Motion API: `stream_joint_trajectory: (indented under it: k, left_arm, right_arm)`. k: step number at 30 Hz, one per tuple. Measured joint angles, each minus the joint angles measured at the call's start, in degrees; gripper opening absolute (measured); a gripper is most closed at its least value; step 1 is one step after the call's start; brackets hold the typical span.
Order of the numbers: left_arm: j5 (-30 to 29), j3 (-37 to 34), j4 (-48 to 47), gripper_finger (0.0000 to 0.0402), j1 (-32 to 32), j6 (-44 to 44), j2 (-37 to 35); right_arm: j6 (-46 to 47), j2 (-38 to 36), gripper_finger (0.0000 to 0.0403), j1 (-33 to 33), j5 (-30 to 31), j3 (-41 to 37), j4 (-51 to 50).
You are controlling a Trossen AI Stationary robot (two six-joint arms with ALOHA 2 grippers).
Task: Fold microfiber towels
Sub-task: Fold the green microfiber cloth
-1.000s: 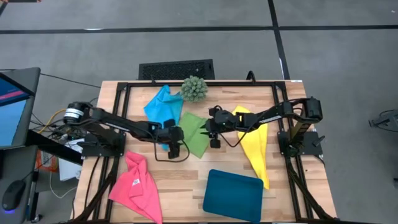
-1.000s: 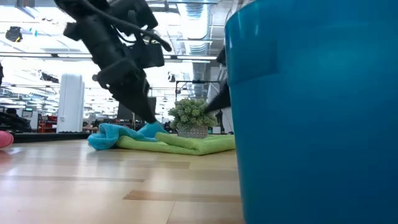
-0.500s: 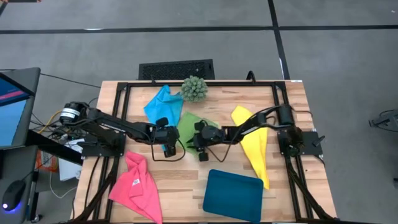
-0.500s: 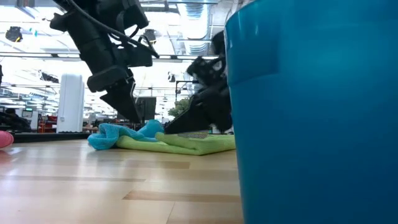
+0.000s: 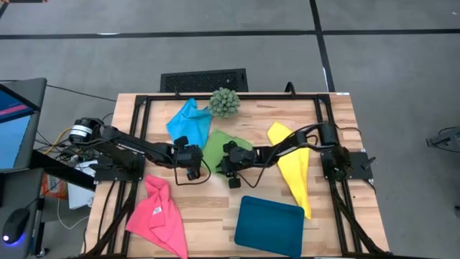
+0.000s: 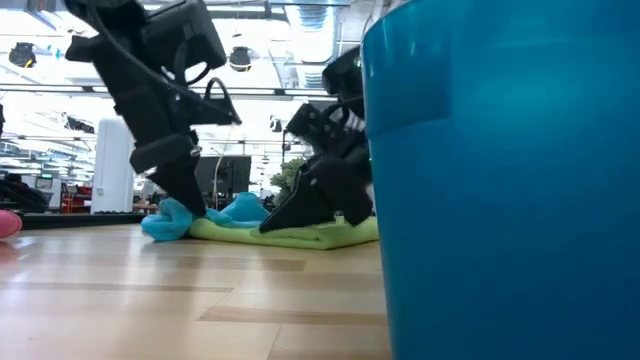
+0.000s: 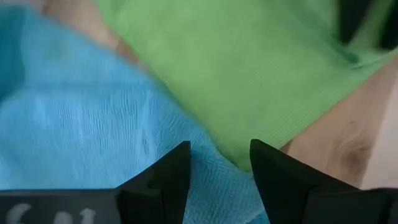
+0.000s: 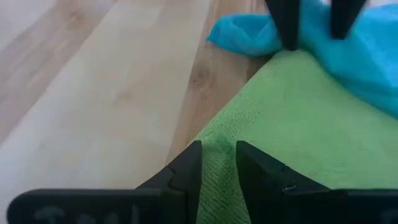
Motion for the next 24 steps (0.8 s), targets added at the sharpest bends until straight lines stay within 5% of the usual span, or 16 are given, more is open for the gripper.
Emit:
stream_joint_trajectory:
  k: [8, 17, 24]
  left_arm:
    - [-0.02, -2.25, 3.46, 0.0160, -0.96, -6.16, 0.00]
    - [0.22, -12.61, 13.55, 0.0160, -1.04, -15.21, -0.44]
    - [0.87, -11.57, 8.65, 0.0160, -1.42, -14.18, -3.05]
  right_arm:
    - [-0.03, -5.98, 0.0123, 0.00, 0.00, 0.15, -2.11]
    - [0.22, -5.68, 0.0123, 0.02, 0.13, 0.10, -3.89]
    - [1.55, -5.66, 0.0123, -0.09, 0.17, 0.10, -5.14]
